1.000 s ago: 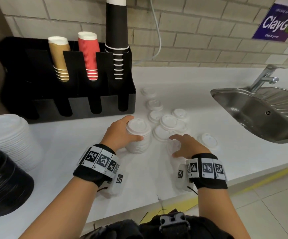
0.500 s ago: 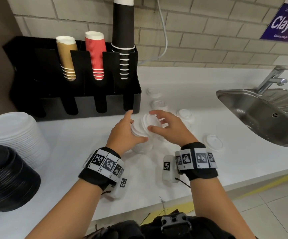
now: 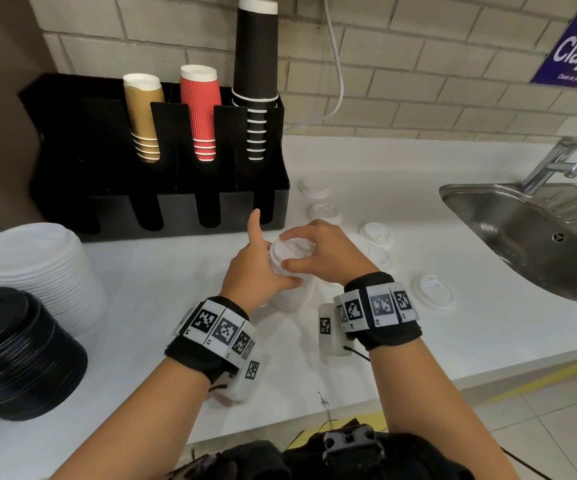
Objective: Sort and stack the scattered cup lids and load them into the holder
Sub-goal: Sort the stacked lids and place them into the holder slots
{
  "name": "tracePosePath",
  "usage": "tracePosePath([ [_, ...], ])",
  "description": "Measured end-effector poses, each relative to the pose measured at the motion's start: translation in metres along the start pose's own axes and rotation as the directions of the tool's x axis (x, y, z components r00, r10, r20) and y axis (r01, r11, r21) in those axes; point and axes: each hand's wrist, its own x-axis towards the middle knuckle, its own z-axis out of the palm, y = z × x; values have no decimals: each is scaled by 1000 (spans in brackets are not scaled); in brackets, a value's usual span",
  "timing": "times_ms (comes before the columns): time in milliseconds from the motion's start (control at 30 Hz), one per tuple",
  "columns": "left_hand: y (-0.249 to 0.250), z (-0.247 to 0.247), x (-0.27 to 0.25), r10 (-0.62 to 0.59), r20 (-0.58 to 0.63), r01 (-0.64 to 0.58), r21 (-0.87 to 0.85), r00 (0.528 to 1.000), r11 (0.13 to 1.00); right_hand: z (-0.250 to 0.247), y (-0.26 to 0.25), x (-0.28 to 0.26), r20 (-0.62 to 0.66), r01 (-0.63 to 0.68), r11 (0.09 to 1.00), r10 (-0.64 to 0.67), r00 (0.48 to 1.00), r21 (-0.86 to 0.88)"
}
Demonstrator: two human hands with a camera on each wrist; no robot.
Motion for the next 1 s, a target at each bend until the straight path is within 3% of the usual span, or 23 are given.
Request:
tracePosePath([
  [167, 6, -3, -1, 4, 36, -6, 56, 999, 998, 3, -1, 0, 4, -11, 1000, 11, 1000, -14],
  [267, 9, -3, -3, 21, 32, -24, 72, 999, 997, 3, 6, -5, 23, -35, 995, 33, 999, 89],
  [367, 11, -4, -1, 5, 33, -8, 104, 999, 995, -14, 31, -12, -82, -166, 967, 184, 979, 195],
  [433, 11, -5, 1, -10, 48, 4, 114, 999, 993, -33, 59, -18, -161, -369, 927, 374, 913, 63],
  [533, 11, -5, 3, -24, 62, 17, 118, 998, 993, -55, 96, -33, -84, -706, 675, 707, 702, -213],
  [600, 11, -5, 3, -22, 59, 15, 125, 998, 992, -59, 114, -42, -67, -781, 551, 803, 592, -294],
  [633, 11, -5, 4, -22, 58, 14, 131, 998, 991, -59, 121, -45, -75, -790, 528, 815, 574, -311],
  [867, 11, -5, 3, -27, 62, 17, 143, 998, 990, -64, 135, -48, -111, -786, 554, 794, 598, -275],
  [1000, 10, -5, 2, -31, 67, 21, 138, 997, 990, -59, 134, -48, 5, -774, 575, 803, 596, -265],
])
